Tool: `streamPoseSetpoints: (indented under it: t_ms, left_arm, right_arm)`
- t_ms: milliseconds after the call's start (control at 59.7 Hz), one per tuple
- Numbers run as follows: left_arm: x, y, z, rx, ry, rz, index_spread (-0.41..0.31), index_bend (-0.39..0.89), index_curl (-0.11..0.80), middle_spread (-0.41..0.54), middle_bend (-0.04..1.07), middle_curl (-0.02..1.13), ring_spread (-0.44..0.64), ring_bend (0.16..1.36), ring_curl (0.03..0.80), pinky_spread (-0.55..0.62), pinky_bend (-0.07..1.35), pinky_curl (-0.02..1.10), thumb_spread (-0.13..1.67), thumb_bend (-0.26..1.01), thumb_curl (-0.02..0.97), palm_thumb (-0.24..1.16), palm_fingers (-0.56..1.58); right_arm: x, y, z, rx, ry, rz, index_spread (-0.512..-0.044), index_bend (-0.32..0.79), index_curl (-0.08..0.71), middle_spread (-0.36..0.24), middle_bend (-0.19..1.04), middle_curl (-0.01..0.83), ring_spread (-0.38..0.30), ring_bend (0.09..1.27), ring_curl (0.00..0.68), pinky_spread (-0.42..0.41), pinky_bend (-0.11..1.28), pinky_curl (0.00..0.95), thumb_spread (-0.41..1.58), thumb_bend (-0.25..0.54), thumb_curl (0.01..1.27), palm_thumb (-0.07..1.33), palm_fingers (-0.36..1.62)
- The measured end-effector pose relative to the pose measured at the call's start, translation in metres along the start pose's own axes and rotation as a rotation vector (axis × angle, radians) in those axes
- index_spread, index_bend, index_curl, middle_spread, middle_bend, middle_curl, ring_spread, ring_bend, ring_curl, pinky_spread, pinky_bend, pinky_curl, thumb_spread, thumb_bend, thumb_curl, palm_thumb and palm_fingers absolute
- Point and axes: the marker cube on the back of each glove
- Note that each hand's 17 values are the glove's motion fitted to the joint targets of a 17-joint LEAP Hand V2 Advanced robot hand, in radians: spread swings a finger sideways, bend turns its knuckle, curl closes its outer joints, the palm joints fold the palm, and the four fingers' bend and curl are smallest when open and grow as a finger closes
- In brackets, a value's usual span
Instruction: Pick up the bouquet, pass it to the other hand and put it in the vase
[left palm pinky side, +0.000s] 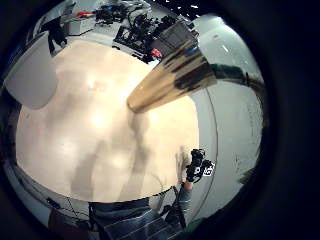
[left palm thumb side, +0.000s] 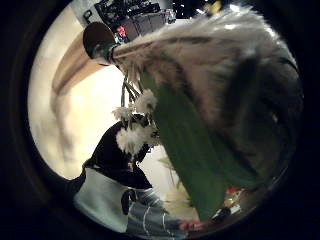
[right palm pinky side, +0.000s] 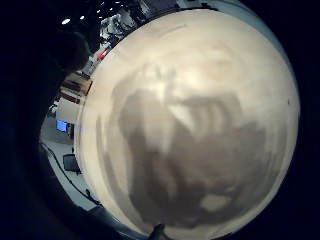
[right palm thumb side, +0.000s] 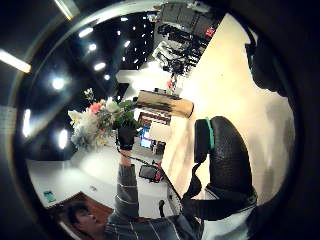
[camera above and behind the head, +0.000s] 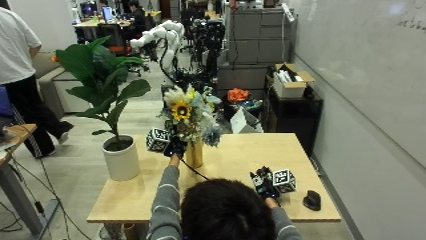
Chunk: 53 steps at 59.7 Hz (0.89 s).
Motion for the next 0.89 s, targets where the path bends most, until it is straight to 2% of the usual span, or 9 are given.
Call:
streamPoseSetpoints:
  t_ms: [50,167,234,352,469,536,670,804,888]
  left_arm:
    - [0.0,0.004,-0.006,0.074,-0.015,0.002,0.094,0.09,0.122,0.3,0.2,0.33,0.4,0.56,0.277,0.44,0.32,0.31,0.88,-0.03,0.344,0.3,-0.1]
    - [0.032,0.024,-0.015,0.03,0.178,0.239,0.098,0.1,0.124,0.287,0.2,0.34,0.4,0.56,0.274,0.43,0.32,0.31,0.9,-0.03,0.339,0.3,-0.08]
    - [0.022,0.025,-0.017,-0.004,0.144,0.137,0.099,0.1,0.127,0.286,0.21,0.34,0.4,0.55,0.271,0.43,0.32,0.32,0.9,-0.03,0.336,0.3,-0.07]
    - [0.036,0.037,-0.012,-0.152,0.329,0.207,0.101,0.11,0.134,0.28,0.21,0.35,0.39,0.55,0.268,0.43,0.32,0.32,0.91,-0.03,0.334,0.31,-0.06]
    - [0.023,0.04,-0.007,-0.21,0.197,-0.002,0.102,0.11,0.144,0.272,0.21,0.36,0.39,0.54,0.266,0.43,0.31,0.32,0.92,-0.03,0.331,0.32,-0.05]
    - [0.028,0.04,-0.002,-0.172,0.218,0.092,0.102,0.11,0.149,0.27,0.21,0.36,0.39,0.54,0.264,0.42,0.31,0.32,0.92,-0.03,0.333,0.32,-0.05]
    - [0.029,0.036,0.011,-0.126,0.193,0.153,0.102,0.11,0.155,0.267,0.22,0.36,0.39,0.55,0.265,0.42,0.32,0.33,0.93,-0.02,0.332,0.34,-0.05]
    - [0.02,0.032,0.021,-0.156,0.124,0.087,0.102,0.11,0.159,0.266,0.22,0.36,0.39,0.56,0.267,0.42,0.32,0.33,0.94,-0.02,0.332,0.36,-0.05]
    - [0.028,0.027,0.027,-0.191,0.234,0.342,0.102,0.11,0.161,0.266,0.22,0.37,0.39,0.56,0.269,0.42,0.32,0.33,0.95,-0.02,0.333,0.37,-0.05]
  right_arm:
    - [0.008,0.002,-0.001,0.052,0.047,0.012,-0.189,0.16,0.406,-0.064,0.25,0.484,-0.113,0.33,0.429,0.054,0.16,0.291,1.22,-0.014,0.42,0.73,0.92]
    - [0.003,0.015,-0.001,0.048,-0.008,-0.037,-0.19,0.17,0.413,-0.064,0.24,0.484,-0.112,0.32,0.43,0.054,0.15,0.286,1.22,-0.013,0.42,0.74,0.91]
    - [0.003,0.018,-0.002,0.048,-0.033,-0.057,-0.19,0.17,0.415,-0.064,0.24,0.485,-0.113,0.32,0.43,0.054,0.16,0.285,1.23,-0.014,0.42,0.74,0.91]
    - [0.0,0.023,-0.001,0.061,-0.075,-0.117,-0.19,0.17,0.417,-0.064,0.24,0.486,-0.113,0.31,0.433,0.054,0.16,0.283,1.23,-0.013,0.42,0.75,0.91]
    - [0.005,0.02,0.0,0.092,-0.035,-0.168,-0.182,0.17,0.421,-0.064,0.23,0.486,-0.113,0.31,0.435,0.054,0.15,0.281,1.23,-0.009,0.43,0.77,0.92]
    - [0.01,0.025,0.003,0.073,0.015,-0.144,-0.18,0.17,0.423,-0.064,0.23,0.486,-0.113,0.31,0.435,0.054,0.15,0.28,1.23,-0.011,0.43,0.77,0.92]
    - [0.024,0.031,0.011,0.049,0.149,-0.107,-0.178,0.17,0.425,-0.064,0.23,0.49,-0.112,0.3,0.437,0.054,0.15,0.277,1.24,-0.013,0.44,0.78,0.92]
    - [0.022,0.03,0.01,0.092,0.301,-0.179,-0.178,0.18,0.43,-0.064,0.23,0.492,-0.114,0.29,0.437,0.053,0.15,0.272,1.24,-0.014,0.44,0.77,0.92]
    - [0.019,0.03,0.012,0.096,0.351,-0.217,-0.178,0.17,0.432,-0.064,0.23,0.493,-0.114,0.29,0.436,0.053,0.15,0.27,1.24,-0.015,0.44,0.77,0.92]
